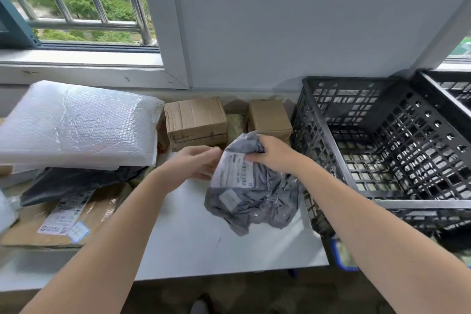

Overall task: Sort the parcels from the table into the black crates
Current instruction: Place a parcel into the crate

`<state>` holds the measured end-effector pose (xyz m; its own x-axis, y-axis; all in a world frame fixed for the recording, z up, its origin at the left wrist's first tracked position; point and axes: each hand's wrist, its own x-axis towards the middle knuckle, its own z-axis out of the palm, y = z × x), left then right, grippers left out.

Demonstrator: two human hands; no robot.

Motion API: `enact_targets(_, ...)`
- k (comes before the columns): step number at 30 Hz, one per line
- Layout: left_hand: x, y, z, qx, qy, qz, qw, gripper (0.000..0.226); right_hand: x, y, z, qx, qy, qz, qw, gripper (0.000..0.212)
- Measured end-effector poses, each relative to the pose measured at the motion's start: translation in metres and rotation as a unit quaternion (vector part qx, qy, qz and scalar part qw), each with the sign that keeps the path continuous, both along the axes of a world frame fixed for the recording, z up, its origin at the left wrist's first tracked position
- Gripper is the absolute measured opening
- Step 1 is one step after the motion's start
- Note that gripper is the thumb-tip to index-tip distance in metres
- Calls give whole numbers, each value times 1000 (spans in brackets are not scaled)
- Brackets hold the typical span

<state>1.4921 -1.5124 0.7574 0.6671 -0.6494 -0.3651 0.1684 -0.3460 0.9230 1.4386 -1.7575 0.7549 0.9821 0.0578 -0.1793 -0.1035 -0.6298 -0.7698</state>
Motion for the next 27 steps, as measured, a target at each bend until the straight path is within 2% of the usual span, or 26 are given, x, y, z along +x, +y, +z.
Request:
enact_targets(3, 9, -10, 17, 92, -79, -59, 991, 17, 11, 15, 26, -69, -33, 55, 996, 27)
enact_targets(5, 12, -15, 23, 97, -126, -21, 987, 16, 18, 22, 42, -89, -84, 39, 992, 26)
enact_targets(7, 12, -16, 28, 54, -122, 38, 990, 22, 22, 25, 54, -102, -153, 4, 983, 31)
enact_targets(11, 11, -15, 27, -25, -93, 134, 986, 22, 24, 32, 65, -139, -240, -81, 957, 64)
enact_targets(14, 6, -18, 27, -78, -79, 192, 975, 22, 20, 37, 65, -203, -304, -136, 921, 72)
enact_targets(17, 5, -18, 29, -174, -29, 258, 950, 25, 13, 37, 61, -235, -291, -224, 900, 83)
enact_targets(19, 4, -19, 34, -235, 7, 295, 926, 26, 11, 33, 58, -174, -241, -263, 918, 93)
enact_targets(21, 4, -21, 38, -267, 24, 308, 913, 26, 14, 28, 61, -18, -181, -262, 948, 99)
enact_targets(23, 2, -23, 43, -274, 22, 282, 919, 30, 20, 21, 69, 105, -147, -258, 949, 102)
enact_targets(27, 4, -24, 60, -265, 12, 250, 931, 45, 30, 6, 86, 171, -201, -232, 936, 96)
